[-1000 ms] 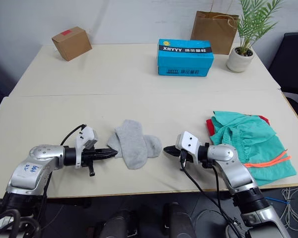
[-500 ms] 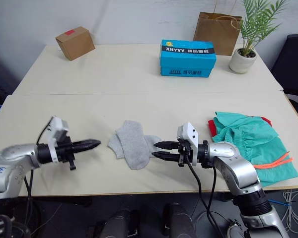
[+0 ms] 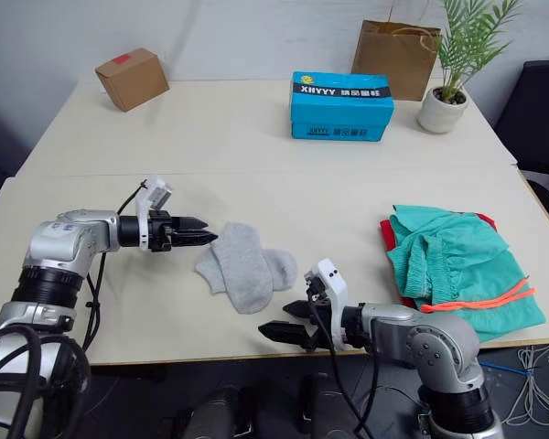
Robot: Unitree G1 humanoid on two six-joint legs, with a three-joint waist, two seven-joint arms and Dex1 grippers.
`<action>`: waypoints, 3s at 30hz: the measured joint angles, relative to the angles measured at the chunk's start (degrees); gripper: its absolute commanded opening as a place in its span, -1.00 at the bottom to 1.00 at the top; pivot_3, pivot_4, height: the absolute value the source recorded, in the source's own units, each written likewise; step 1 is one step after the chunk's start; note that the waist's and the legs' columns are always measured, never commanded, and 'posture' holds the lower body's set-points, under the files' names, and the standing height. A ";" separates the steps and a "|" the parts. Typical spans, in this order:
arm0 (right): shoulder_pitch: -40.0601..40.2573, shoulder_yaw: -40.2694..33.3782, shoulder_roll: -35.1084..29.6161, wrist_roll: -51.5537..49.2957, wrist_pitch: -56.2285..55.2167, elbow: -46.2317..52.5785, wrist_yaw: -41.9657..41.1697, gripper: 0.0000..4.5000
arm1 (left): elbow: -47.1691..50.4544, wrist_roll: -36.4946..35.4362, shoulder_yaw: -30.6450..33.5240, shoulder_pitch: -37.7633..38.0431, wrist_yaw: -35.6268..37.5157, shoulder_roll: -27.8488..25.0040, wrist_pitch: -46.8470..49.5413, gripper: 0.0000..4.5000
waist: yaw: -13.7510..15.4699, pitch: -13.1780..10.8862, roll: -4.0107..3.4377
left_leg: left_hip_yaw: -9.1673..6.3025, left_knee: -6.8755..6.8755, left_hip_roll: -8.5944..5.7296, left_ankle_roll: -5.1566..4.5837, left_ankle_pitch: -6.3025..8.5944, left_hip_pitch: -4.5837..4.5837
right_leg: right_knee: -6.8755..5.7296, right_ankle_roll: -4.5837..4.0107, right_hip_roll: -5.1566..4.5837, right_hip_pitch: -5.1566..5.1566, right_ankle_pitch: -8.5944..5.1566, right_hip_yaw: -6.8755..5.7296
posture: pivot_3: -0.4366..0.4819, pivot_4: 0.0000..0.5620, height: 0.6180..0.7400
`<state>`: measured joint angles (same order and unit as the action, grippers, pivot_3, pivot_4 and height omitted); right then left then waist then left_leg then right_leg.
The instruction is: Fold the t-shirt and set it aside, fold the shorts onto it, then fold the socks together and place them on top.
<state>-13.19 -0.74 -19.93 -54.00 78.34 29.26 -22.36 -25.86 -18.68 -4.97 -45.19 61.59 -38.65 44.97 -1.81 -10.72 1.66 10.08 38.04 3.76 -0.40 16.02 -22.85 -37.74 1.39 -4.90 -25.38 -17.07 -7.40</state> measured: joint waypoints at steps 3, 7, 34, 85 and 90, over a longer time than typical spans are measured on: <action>-1.13 -1.17 3.21 -0.46 2.70 0.02 4.29 1.00 | -2.80 2.81 -2.87 -0.73 0.56 0.44 -2.15 0.47 | 0.00 0.01 0.02 | 0.00 0.00 0.04 0.08 -0.05 0.02 | -0.02 -0.01 0.06 -0.01 0.00 0.02 | -0.05 -0.47 1.00; -1.95 -2.28 8.01 0.04 4.25 -0.37 9.29 1.00 | -6.77 4.87 -3.18 -3.71 -1.21 3.29 -3.80 0.47 | 0.23 0.11 0.18 | -0.04 0.01 0.03 0.02 -0.13 0.03 | -0.03 -0.09 0.04 0.01 0.07 0.02 | -0.05 -0.47 1.00; -5.42 -3.64 17.71 3.82 4.71 -7.94 12.19 -0.98 | -10.51 3.56 2.81 -3.84 -1.99 8.63 -4.45 -1.00 | -0.45 0.25 0.27 | -0.04 -0.10 0.16 0.19 -0.16 0.04 | -0.04 -0.16 0.19 -0.04 0.04 0.04 | -0.05 -0.47 1.00; -46.31 20.02 -15.45 13.61 1.59 -49.86 -38.49 -0.98 | 68.74 -13.54 18.07 54.54 -50.47 33.55 1.96 -1.00 | 0.37 0.11 0.08 | -0.10 -0.11 0.12 -0.36 0.17 -0.23 | 0.32 -0.12 0.10 -0.11 0.09 -0.04 | -0.05 -0.47 1.00; -46.42 21.39 -14.61 16.34 1.45 -51.74 -40.37 -0.98 | 67.72 -11.22 15.22 55.22 -50.64 33.64 -4.20 -1.00 | 0.33 0.10 0.08 | -0.10 -0.11 0.13 -0.39 0.20 -0.26 | 0.35 -0.11 0.10 -0.11 0.09 -0.05 | -0.05 -0.47 1.00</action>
<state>-59.61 20.65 -34.54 -37.66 79.79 -22.48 -62.74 41.86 -29.90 10.25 10.02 10.95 -5.00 40.77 -1.48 -10.61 1.74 9.98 37.93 3.88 -0.79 16.22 -23.11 -37.39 1.28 -4.80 -25.49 -16.98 -7.45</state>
